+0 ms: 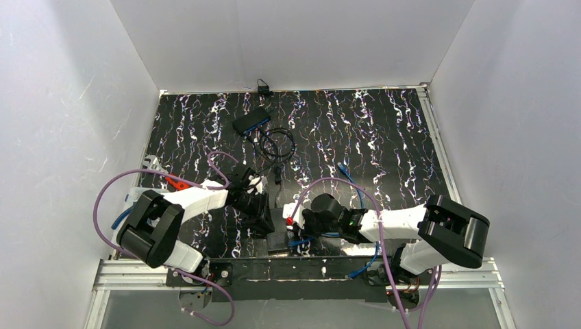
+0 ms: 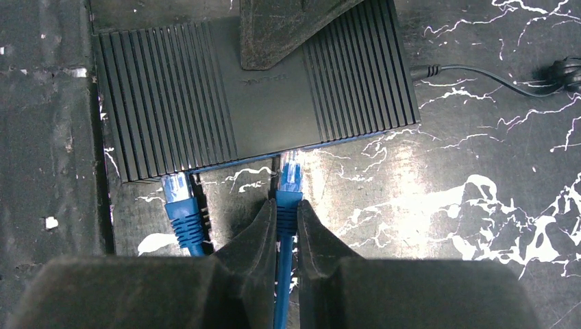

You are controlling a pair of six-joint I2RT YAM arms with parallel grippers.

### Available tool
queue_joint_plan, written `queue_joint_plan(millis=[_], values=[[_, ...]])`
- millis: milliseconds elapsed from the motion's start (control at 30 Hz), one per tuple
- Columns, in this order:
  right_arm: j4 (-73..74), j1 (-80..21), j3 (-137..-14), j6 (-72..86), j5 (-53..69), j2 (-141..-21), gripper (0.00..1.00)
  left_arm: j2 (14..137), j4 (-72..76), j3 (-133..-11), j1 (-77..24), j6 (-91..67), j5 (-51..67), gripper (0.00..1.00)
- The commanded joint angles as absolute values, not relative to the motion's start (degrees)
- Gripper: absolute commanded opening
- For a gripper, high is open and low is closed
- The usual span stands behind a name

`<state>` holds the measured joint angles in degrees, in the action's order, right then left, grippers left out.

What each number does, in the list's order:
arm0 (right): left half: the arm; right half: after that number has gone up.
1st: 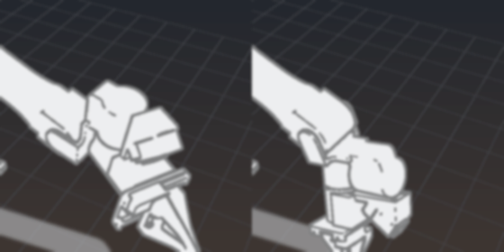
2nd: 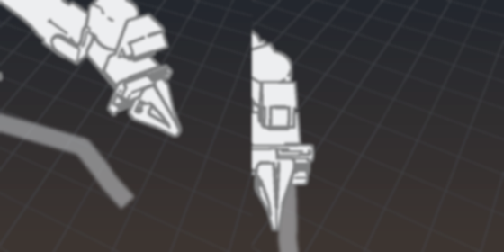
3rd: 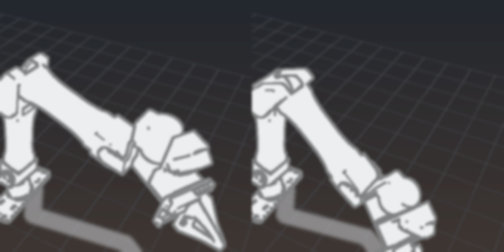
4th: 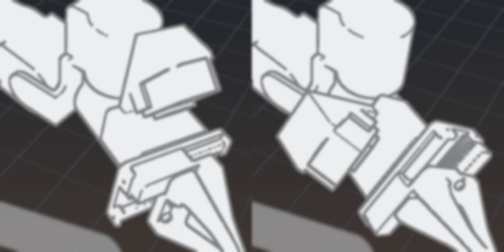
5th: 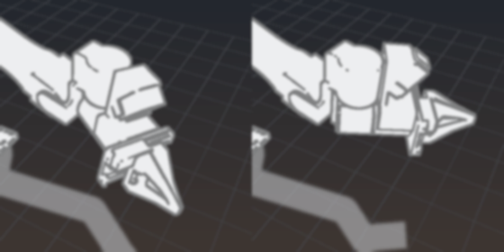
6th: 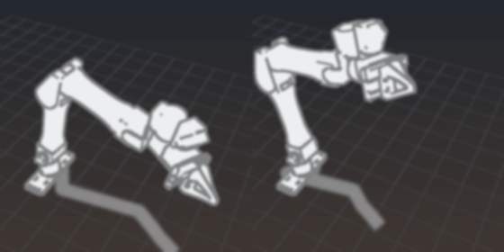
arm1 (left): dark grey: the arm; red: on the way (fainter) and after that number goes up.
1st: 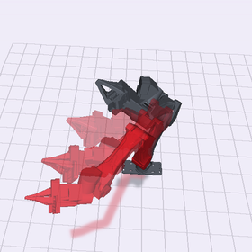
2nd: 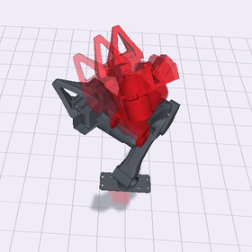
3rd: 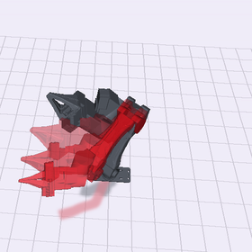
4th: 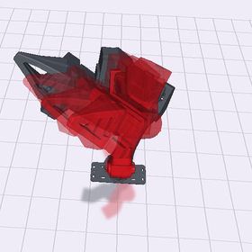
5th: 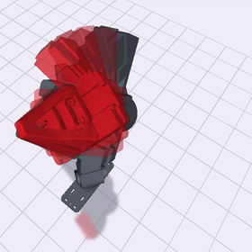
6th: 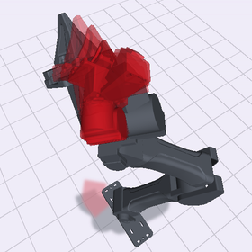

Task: Insert the plug into the switch port
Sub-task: Insert the connector into the switch port.

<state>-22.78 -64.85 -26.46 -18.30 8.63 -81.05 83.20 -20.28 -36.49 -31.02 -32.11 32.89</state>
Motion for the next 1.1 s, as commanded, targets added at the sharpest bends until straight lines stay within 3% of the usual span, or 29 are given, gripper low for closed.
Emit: queue_joint_plan(millis=[0, 567, 1067], values=[[-30.01, -65.18, -29.05, -21.51, 13.8, -79.1, 0.01, 84.1, -19.87, -37.88, -33.02, -31.55, 35.41, 0.34], [-19.82, -63.93, -31.33, -31.27, 22.84, -77.21, 0.01, 82.68, -20.88, -37.42, -34.01, -31.2, 34.1, 0.32], [-26.47, -62.82, -33.2, -28.62, 23.95, -82.01, 0.01, 82.05, -20.92, -38.05, -34.64, -30.32, 33.95, 0.3]])
